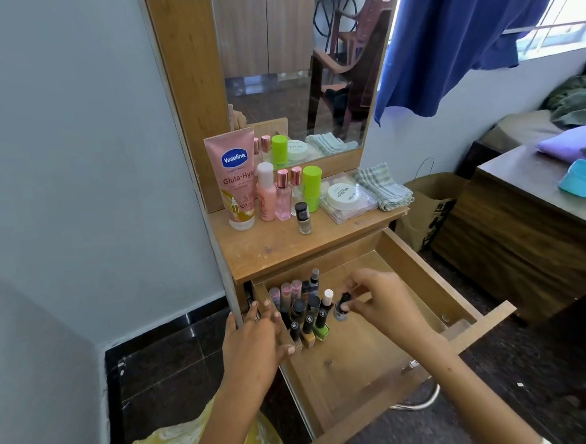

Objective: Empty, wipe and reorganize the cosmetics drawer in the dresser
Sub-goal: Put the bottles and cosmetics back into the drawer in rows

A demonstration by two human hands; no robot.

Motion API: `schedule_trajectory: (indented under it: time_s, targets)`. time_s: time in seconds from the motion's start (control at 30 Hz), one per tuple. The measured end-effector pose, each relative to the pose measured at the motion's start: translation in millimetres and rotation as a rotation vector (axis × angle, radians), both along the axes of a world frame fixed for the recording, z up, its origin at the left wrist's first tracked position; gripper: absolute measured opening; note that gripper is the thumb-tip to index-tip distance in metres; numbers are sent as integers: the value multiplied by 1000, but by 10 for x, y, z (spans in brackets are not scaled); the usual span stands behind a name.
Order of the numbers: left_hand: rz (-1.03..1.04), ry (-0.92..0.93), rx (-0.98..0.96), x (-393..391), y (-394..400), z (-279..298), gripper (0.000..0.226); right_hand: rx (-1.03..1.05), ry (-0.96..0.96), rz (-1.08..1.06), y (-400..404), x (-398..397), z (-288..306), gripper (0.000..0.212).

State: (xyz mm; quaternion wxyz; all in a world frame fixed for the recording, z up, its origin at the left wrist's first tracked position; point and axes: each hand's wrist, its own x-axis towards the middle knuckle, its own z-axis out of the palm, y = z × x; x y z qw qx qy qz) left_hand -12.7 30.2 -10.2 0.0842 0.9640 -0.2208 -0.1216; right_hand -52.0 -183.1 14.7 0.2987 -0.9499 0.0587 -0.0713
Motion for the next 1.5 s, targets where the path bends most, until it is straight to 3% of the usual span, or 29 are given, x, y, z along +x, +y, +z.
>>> schedule_trajectory:
  time_s: [0.3,0.53,0.7,0.8,0.87,1.0,1.2,1.37,1.5]
  targets:
    - [-18,2,21,-21,5,19,57,-99,140,19,92,67,-368,17]
    - [-27,9,38,-14,15,18,55,-228,165,44,52,36,-233,29]
    - [-12,-8,39,-15,12,-2,58,-174,-76,-61,99,220,105,11]
    - [-9,-19,52,-18,18,-10,60,-98,-183,-69,200,479,210,41]
    - [-3,-20,51,-14,10,-6,61,-164,-207,-59,267,686,211,58]
    - [8,-15,37,-23,-8,14,63,-284,-262,-75,336,981,159,55]
    - [14,-3,33,1,2,4,63,-195,-413,-110,339,942,104,16]
    - [27,-19,3,-10,8,-7,67,196,-424,-73,206,560,80,25]
    - [18,-15,-16,-8,9,2,64,260,-343,-70,-19,211,12,33]
